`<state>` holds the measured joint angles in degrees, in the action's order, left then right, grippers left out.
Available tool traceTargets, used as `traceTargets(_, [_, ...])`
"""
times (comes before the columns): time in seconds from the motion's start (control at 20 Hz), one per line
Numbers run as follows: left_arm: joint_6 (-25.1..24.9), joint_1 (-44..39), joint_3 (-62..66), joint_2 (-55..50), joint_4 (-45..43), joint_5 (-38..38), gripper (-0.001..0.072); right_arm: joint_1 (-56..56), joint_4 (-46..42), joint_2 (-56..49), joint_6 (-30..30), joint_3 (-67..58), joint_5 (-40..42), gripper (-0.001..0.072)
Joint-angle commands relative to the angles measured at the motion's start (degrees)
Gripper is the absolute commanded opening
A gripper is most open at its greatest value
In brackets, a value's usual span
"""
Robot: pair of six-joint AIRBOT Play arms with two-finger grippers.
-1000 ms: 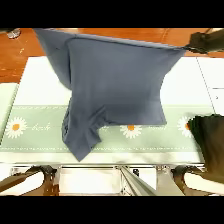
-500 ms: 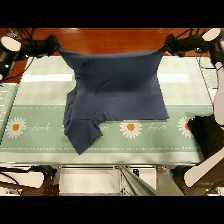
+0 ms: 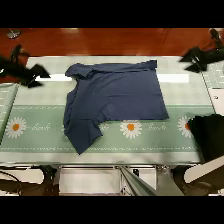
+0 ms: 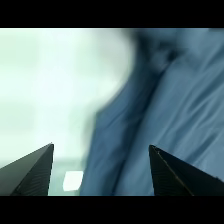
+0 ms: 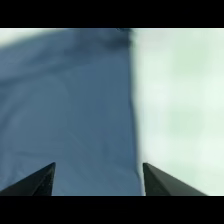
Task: Fold the shirts.
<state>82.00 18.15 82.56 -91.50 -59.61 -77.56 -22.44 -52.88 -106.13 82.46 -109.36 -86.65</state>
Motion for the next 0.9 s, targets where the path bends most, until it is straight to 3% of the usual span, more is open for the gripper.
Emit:
traceTargets(0.0, [-2.16,6.82,-17.27,7.50,-0.59,-5.88,0.0701,-5.01,-10.36,10.14,-2.05,14.58,-2.40,0.0624])
traceTargets(0.25, [-12.20,10.10,-40.57,13.22,13.99,0.76,0.0701,-5.55,1.70,24.37,-11.54,41.35,10.69,0.0624])
traceTargets(0.45, [-12.57,7.30,-44.76,13.09,14.88,5.68,0.0701,-5.55,4.63,28.28,-13.07,50.25,12.15,0.0625])
traceTargets(0.75, [-12.55,-1.18,-45.07,12.07,14.88,9.75,0.0697,-5.55,5.07,28.61,-13.09,52.70,11.91,0.0624])
traceTargets(0.8, [-12.55,-2.10,-45.07,12.04,14.88,10.36,0.0657,-5.55,5.29,28.61,-13.09,52.70,11.89,0.0624])
traceTargets(0.85, [-12.52,-2.56,-45.07,11.96,14.88,10.91,0.0560,-5.55,5.73,28.61,-13.09,52.70,11.87,0.0624])
